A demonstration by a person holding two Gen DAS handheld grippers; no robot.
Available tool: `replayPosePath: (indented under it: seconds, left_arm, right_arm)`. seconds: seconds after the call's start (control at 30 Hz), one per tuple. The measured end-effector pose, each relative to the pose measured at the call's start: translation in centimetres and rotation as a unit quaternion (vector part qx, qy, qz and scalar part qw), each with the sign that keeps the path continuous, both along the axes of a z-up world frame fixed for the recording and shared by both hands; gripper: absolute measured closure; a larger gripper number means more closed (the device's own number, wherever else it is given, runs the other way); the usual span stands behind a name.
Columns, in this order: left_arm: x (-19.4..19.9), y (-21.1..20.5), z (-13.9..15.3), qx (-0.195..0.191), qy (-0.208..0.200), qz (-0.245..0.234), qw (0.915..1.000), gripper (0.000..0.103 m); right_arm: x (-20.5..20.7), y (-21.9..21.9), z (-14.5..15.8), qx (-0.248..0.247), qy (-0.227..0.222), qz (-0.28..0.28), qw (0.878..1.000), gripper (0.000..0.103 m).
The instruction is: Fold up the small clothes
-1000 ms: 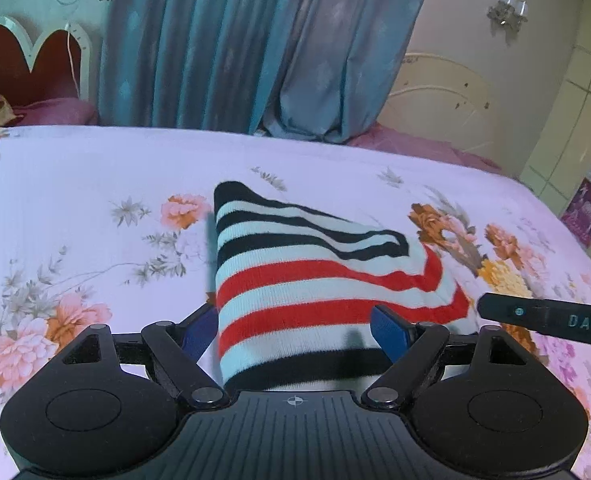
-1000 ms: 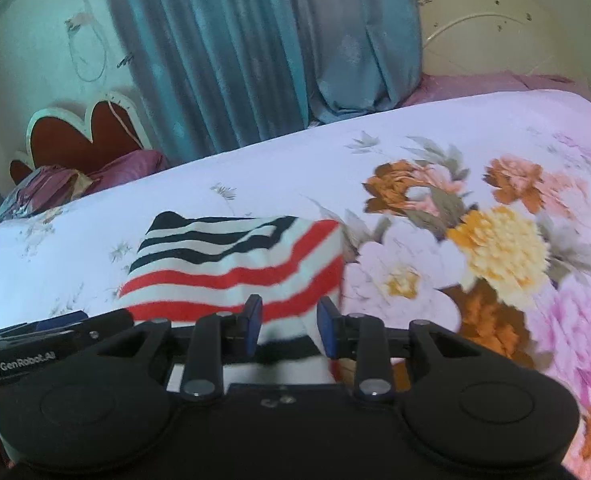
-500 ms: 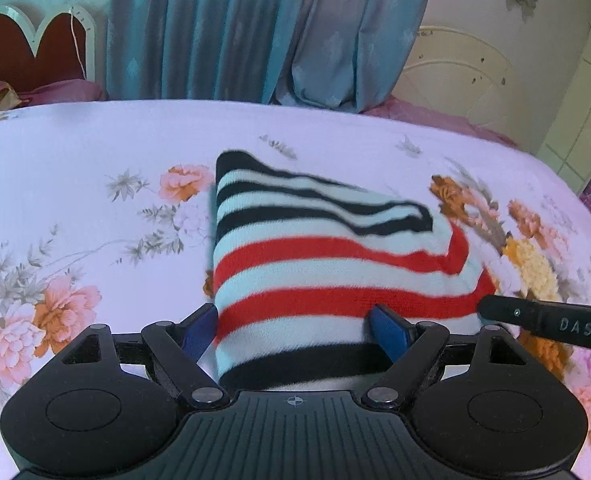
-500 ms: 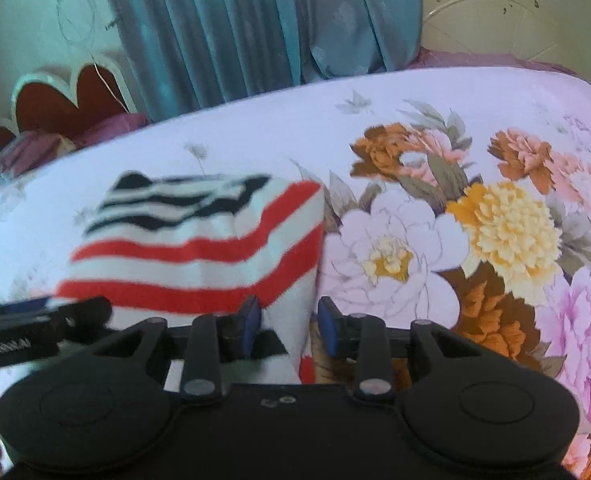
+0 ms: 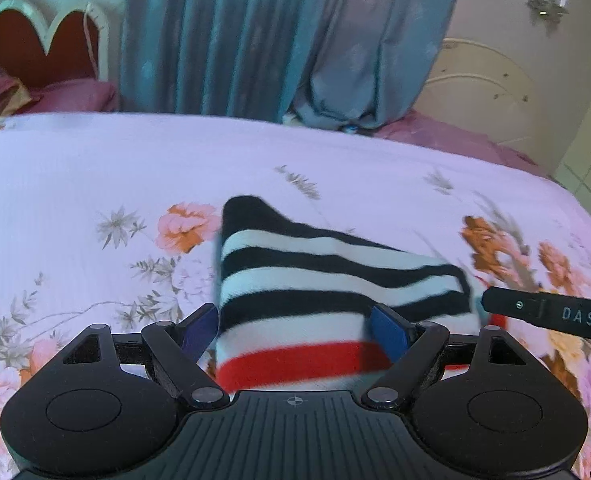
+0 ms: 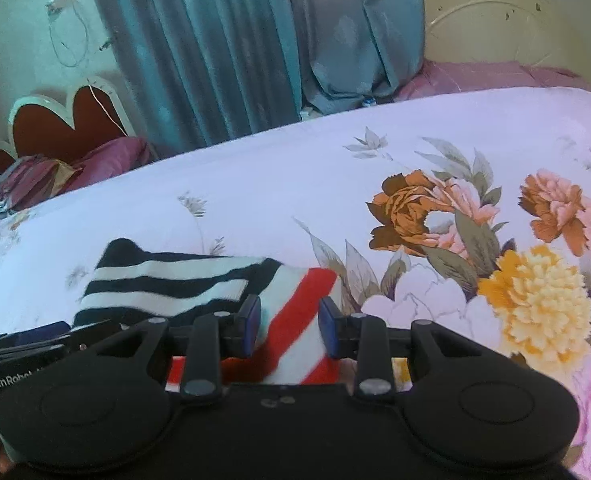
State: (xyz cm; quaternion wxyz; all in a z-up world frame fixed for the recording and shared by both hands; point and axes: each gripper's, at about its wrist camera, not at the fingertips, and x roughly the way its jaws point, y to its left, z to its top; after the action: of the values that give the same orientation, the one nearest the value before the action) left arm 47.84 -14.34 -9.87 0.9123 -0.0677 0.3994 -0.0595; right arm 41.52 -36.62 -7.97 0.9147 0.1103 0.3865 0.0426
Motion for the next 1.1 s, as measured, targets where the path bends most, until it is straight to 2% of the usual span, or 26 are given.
replayPosePath:
  seconds: [0.23,0.43,0.63,0.77,0.8,1.1]
  left_arm:
    - [1.3,0.5,-2.9,-0.017,0.029,0.011,0.9994,0.021]
    - [1.5,0.6,-3.7,-0.031,0.034,0.017,0.9988,0.020]
    - [1.1,0.8,-2.7,-0.026,0.029,0.018,0.9991,0.019]
    - [0.0,1.1,-1.6,-0.021,0.020,0.013,0.9995,0.019]
    - [-0.3,1.1,-1.4,-0.018,0.017,0.011,0.9996,0.019]
    - [-3.6,1.1,0.3,-0.006,0.004,-0.008,0.9999,0.019]
  right_arm:
    - [2.3,0.7,-2.4,-0.038,0.014,0.007,0.999,0.073]
    - [3.0,0.7,-3.6,-0.053,0.015,0.021,0.998,0.075]
    - [3.1,1.3,-2.9,-0.075,0.011,0.038,0.996,0.073]
    - [1.7,0.3,-1.4,-0.047,0.004,0.033,0.998,0.059]
    - [1.3,0.1,-1.1,-0.042,0.001,0.032,0.999,0.058]
    - [-3.2,0.1,-0.3,-0.028,-0.004,0.040,0.999,0.059]
